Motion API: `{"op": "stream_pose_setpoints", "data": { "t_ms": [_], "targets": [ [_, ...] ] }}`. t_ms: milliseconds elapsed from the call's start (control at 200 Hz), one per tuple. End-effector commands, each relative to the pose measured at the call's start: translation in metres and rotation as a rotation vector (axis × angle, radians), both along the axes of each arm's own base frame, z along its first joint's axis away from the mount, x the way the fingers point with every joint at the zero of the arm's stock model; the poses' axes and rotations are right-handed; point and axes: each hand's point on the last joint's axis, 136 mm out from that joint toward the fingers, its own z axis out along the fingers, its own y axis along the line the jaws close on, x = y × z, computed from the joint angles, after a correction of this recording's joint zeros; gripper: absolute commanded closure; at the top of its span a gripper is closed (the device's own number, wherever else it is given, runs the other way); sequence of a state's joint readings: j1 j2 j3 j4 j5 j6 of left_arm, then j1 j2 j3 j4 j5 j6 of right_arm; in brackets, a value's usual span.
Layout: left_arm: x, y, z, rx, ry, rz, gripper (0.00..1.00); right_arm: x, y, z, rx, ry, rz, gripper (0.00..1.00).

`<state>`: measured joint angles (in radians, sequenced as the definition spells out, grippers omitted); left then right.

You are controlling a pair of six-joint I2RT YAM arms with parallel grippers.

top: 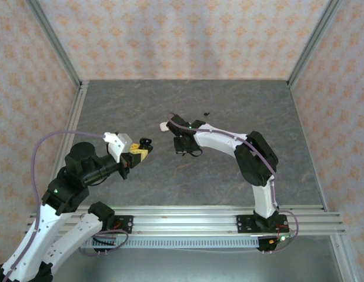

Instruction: Insert wireless bluetooth earbuds into charging case

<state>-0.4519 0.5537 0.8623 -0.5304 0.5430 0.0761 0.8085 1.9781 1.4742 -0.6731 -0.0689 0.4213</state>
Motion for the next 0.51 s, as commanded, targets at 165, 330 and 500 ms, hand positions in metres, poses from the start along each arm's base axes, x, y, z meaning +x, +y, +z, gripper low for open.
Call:
{"op": "stream_pose_setpoints", "data": {
  "t_ms": [165,330,500],
  "targets": [
    [0.002,-0.004,-0.003,-0.015,-0.002,-0.013,1.0,-0.002,-0.026,-0.016,-0.19,0.007,0.055,0.85],
    [0.004,-0.005,-0.007,0.001,0.005,-0.013,1.0,-0.006,-0.029,-0.021,-0.217,0.031,0.074,0.8],
    [0.005,-0.002,-0.007,0.036,-0.004,-0.002,1.0,-0.006,-0.027,-0.009,-0.208,0.038,0.067,0.69]
  ]
}}
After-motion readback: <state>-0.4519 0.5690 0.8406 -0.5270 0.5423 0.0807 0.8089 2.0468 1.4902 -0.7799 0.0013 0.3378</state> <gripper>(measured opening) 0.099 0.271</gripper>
